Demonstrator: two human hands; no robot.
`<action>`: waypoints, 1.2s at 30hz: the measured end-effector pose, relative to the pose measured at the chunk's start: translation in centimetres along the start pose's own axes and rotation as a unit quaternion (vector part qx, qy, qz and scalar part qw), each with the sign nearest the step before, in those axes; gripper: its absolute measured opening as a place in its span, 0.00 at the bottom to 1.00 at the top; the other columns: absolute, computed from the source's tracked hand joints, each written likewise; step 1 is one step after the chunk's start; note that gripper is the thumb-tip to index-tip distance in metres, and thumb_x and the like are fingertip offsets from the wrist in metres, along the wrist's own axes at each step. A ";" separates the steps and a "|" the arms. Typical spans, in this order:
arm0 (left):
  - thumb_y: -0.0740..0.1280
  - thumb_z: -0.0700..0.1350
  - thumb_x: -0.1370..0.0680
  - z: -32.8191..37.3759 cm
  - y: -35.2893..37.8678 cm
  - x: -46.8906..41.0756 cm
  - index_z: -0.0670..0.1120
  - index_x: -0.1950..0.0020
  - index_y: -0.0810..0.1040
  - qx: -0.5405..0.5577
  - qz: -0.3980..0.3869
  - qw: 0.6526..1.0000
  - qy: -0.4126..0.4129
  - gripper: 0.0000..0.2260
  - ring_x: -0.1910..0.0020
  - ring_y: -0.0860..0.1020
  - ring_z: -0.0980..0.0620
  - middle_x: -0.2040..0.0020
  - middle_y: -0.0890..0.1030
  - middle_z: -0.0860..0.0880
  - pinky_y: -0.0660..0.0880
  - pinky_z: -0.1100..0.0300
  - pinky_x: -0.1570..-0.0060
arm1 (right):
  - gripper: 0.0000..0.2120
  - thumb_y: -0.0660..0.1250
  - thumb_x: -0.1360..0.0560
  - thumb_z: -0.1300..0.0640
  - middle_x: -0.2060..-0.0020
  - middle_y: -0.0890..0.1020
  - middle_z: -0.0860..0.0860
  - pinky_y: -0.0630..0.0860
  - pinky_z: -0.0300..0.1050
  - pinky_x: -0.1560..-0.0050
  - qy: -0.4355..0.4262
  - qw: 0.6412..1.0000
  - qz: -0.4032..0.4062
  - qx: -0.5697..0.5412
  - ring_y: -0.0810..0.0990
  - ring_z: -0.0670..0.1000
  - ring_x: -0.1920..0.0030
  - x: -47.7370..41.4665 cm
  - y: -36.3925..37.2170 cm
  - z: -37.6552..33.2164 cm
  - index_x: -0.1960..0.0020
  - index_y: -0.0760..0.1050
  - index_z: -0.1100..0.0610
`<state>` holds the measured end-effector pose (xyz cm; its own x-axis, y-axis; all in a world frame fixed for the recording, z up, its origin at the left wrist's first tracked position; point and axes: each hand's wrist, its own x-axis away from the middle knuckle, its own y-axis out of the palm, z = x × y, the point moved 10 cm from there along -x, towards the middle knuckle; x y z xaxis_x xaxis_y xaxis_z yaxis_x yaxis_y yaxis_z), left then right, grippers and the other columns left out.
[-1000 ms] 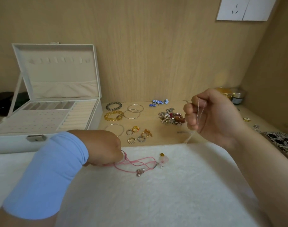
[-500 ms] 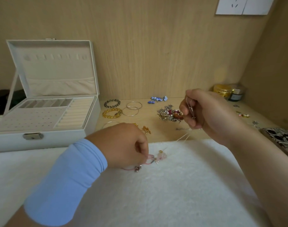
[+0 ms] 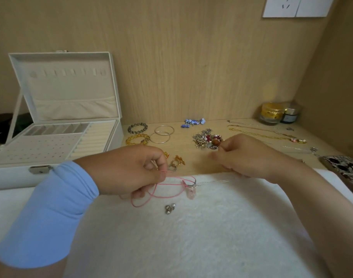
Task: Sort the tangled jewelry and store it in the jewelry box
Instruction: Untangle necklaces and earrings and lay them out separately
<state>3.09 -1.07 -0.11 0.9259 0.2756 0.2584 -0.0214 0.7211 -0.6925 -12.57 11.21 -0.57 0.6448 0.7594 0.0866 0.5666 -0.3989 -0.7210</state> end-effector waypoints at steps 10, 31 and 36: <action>0.72 0.54 0.26 -2.2 0.9 1.2 0.59 0.58 0.86 -0.123 -0.068 0.985 -0.098 0.03 0.69 0.78 0.64 0.66 0.82 0.63 0.73 0.69 0.62 | 0.09 0.78 0.34 0.53 0.62 0.82 0.40 0.78 0.41 0.57 -0.084 0.983 -0.091 0.135 0.78 0.40 0.63 1.1 2.7 -1.5 0.58 0.79 0.45; 0.71 0.52 0.27 4.0 4.5 -1.5 0.55 0.59 0.84 -0.161 0.042 0.979 0.114 0.03 0.63 0.78 0.63 0.64 0.81 0.63 0.77 0.62 0.58 | 0.05 0.76 0.28 0.57 0.62 0.85 0.50 0.76 0.50 0.56 -0.145 0.973 -0.181 0.025 0.79 0.49 0.63 2.3 3.8 -3.2 0.60 0.86 0.47; 0.68 0.40 0.24 3.2 2.1 -1.6 0.49 0.63 0.80 -0.019 0.057 0.992 0.114 0.09 0.74 0.71 0.64 0.73 0.76 0.59 0.69 0.70 0.68 | 0.02 0.71 0.29 0.59 0.61 0.83 0.63 0.75 0.45 0.53 -0.123 0.965 -0.175 -0.152 0.80 0.53 0.59 1.7 3.0 -3.1 0.60 0.82 0.55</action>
<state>0.31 2.04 0.17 0.9794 0.2008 0.0214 -0.1210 0.6683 -0.7340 -8.20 9.73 -0.47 0.2667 0.9591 0.0948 0.8760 -0.2002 -0.4387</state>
